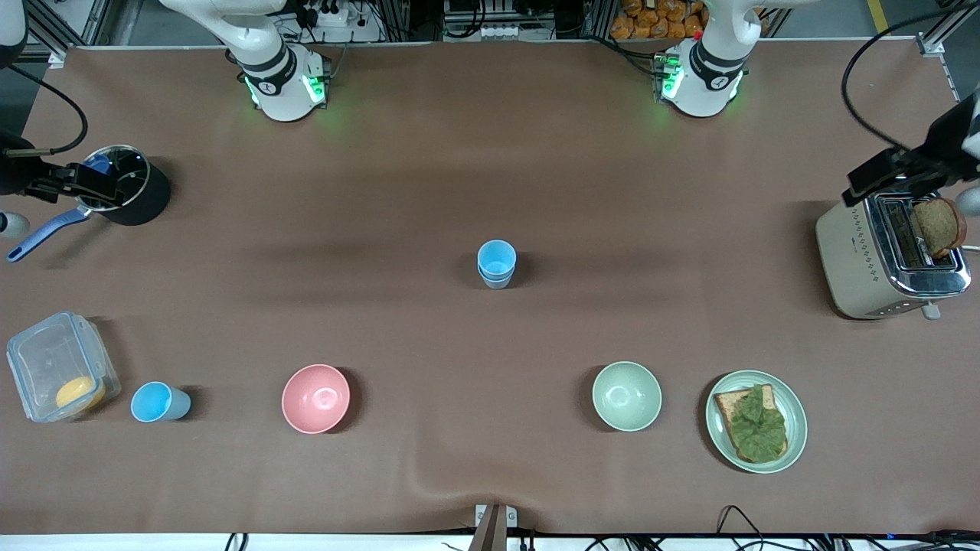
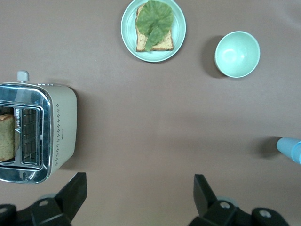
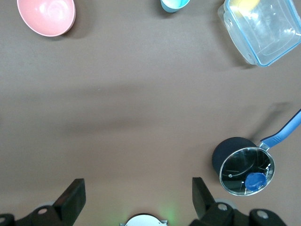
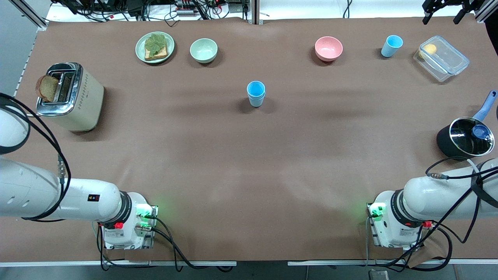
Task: Stack blue cups with both arms
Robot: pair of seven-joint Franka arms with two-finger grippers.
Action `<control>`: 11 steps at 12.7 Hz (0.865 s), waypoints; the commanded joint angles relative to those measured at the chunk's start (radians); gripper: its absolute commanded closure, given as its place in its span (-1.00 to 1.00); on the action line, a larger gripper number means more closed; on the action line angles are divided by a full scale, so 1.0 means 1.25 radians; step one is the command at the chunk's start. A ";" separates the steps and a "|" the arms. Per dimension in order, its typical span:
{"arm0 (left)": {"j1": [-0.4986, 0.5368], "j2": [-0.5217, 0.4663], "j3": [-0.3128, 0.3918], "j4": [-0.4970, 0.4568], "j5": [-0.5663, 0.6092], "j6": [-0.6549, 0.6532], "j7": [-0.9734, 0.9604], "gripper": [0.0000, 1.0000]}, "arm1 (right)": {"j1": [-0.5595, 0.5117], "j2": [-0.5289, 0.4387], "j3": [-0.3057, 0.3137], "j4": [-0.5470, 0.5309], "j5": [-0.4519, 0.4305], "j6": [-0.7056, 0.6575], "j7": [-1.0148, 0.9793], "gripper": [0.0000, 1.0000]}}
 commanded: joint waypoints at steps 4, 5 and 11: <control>-0.015 0.021 0.007 0.022 0.015 -0.023 -0.014 -1.00 | -0.019 -0.006 0.015 -0.003 -0.013 -0.004 -0.004 -1.00; -0.015 0.024 0.007 0.024 0.019 -0.017 -0.014 -1.00 | -0.019 -0.006 0.015 -0.003 -0.013 -0.004 -0.004 -1.00; 0.001 0.049 0.013 0.026 0.031 -0.017 -0.016 -1.00 | -0.019 -0.006 0.015 -0.003 -0.013 -0.004 -0.004 -1.00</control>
